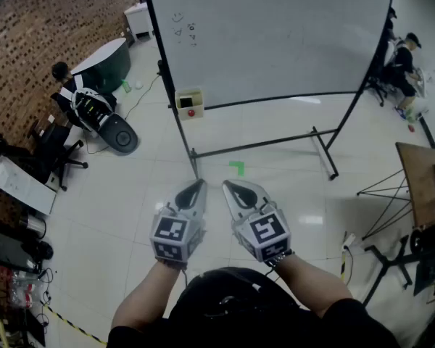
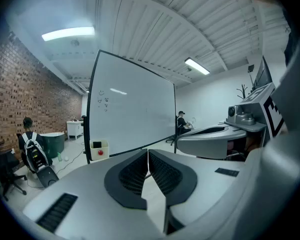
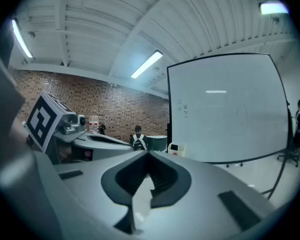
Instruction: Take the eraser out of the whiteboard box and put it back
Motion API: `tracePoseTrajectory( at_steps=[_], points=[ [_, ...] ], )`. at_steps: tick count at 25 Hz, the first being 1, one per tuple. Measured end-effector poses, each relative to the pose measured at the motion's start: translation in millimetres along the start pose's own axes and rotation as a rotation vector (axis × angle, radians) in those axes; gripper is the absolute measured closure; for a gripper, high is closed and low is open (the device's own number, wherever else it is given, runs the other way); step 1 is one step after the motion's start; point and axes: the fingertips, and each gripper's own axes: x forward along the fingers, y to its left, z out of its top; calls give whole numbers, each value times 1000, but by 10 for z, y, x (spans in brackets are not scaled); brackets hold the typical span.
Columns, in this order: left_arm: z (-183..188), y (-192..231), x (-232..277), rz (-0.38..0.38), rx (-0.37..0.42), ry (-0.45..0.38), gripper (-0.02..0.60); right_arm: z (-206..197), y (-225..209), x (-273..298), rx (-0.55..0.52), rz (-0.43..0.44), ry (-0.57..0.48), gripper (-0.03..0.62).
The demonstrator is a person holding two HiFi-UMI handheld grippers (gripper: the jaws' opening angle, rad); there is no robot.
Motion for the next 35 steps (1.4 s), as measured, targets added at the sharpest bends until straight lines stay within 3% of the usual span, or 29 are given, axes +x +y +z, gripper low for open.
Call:
tracePoseTrajectory(
  at_steps=[20,35],
  points=[
    [94,158,343,19,-14,-20,575,1,-299,169,-19,2,1,569],
    [184,1037,1047,28,-59,-21,575,56,-712,1122,-21,-17,37,569]
  ],
)
